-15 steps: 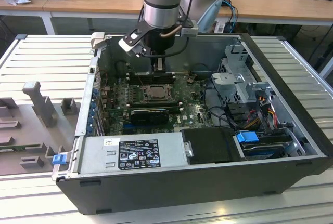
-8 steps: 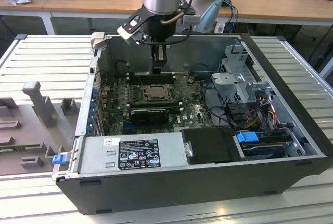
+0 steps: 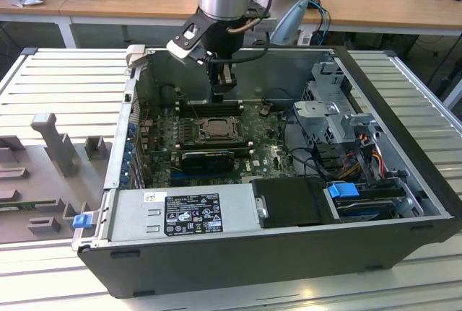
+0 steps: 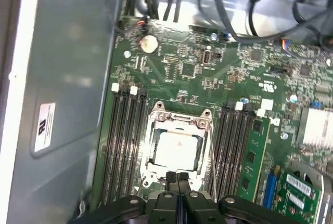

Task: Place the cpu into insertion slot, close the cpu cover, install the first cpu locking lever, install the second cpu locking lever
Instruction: 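Install the first cpu locking lever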

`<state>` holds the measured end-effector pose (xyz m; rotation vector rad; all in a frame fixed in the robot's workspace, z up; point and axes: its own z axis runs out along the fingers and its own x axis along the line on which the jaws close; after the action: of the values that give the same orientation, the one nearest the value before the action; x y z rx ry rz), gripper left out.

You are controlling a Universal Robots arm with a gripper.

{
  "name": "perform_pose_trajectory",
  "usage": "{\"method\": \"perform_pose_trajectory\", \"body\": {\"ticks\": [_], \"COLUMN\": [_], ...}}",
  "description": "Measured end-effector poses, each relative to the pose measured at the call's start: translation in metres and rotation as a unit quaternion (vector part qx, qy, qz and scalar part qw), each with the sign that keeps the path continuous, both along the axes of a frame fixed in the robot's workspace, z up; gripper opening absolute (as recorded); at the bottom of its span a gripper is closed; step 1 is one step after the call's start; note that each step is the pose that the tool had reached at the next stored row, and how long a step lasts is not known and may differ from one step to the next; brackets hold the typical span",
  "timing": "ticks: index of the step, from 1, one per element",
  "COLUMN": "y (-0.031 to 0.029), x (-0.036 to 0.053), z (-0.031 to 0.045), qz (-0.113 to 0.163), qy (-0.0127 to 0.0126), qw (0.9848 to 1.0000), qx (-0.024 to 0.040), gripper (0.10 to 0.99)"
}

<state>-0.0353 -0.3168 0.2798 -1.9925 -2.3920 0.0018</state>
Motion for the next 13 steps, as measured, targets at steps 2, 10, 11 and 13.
{"method": "perform_pose_trajectory", "body": {"ticks": [2,10,11,13], "y": [0.0,0.0,0.0,0.0], "x": [0.0,0.0,0.0,0.0], "z": [0.0,0.0,0.0,0.0], "qz": [0.023,0.063,0.067,0.074], "qy": [0.0,0.0,0.0,0.0], "qw": [0.9997,0.998,0.9978,0.9972], "qx": [0.0,0.0,0.0,0.0], "gripper": [0.106,0.106,0.106,0.106]}}
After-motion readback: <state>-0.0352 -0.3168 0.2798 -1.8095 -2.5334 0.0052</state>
